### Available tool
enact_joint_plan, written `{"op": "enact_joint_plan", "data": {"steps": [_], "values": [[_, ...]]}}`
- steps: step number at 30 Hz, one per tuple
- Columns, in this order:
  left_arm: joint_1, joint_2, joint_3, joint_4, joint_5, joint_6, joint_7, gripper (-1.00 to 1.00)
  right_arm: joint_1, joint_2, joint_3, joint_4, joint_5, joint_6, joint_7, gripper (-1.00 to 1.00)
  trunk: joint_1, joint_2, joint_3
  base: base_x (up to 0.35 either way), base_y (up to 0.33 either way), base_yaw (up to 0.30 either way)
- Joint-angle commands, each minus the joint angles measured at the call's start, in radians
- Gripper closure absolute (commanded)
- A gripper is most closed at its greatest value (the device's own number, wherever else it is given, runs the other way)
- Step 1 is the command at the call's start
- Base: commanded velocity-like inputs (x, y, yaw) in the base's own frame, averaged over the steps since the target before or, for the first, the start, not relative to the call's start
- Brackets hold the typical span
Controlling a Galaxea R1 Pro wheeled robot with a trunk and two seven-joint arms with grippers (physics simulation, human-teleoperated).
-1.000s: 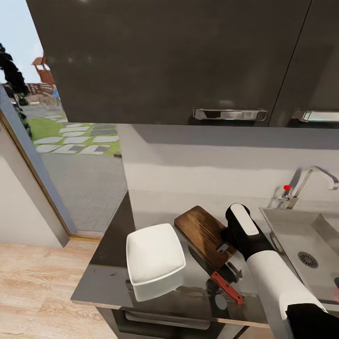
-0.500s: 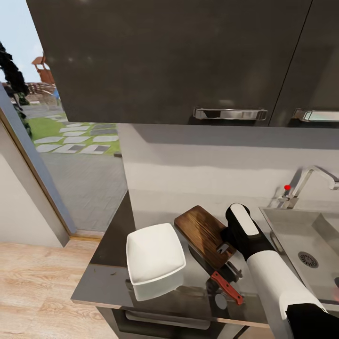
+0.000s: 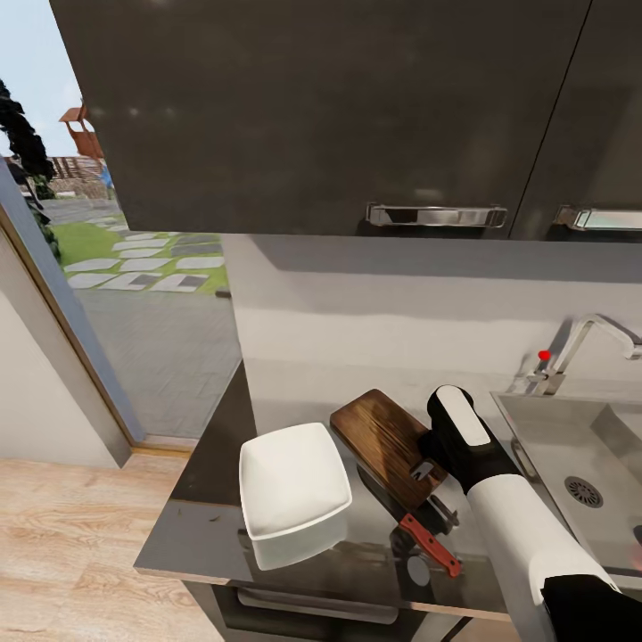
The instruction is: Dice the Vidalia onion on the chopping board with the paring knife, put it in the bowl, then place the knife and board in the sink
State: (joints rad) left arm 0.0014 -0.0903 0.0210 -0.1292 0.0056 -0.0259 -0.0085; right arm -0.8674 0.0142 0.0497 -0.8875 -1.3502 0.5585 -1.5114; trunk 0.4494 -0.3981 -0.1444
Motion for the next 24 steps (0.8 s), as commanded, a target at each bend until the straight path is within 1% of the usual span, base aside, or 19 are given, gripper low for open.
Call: {"op": "enact_joint_plan", "data": {"steps": [1, 16, 24], "values": [[0.0, 0.0, 0.002, -0.001, 0.001, -0.002, -0.001, -1.0, -0.001, 0.0, 0.001, -0.001, -0.006, 0.01, -0.007, -1.0, 0.001, -0.002, -0.002, 0.0, 0.0, 0.0], [0.0, 0.0, 0.002, -0.001, 0.001, -0.002, -0.001, -1.0, -0.001, 0.0, 0.001, -0.001, -0.006, 0.011, -0.007, -1.0, 0.001, -0.002, -0.002, 0.0, 0.0, -0.004], [0.0, 0.0, 0.002, -0.001, 0.001, -0.002, -0.001, -1.0, -0.001, 0.0, 0.001, -0.002, -0.006, 0.01, -0.007, -1.0, 0.001, -0.002, -0.002, 0.0, 0.0, -0.201]]}}
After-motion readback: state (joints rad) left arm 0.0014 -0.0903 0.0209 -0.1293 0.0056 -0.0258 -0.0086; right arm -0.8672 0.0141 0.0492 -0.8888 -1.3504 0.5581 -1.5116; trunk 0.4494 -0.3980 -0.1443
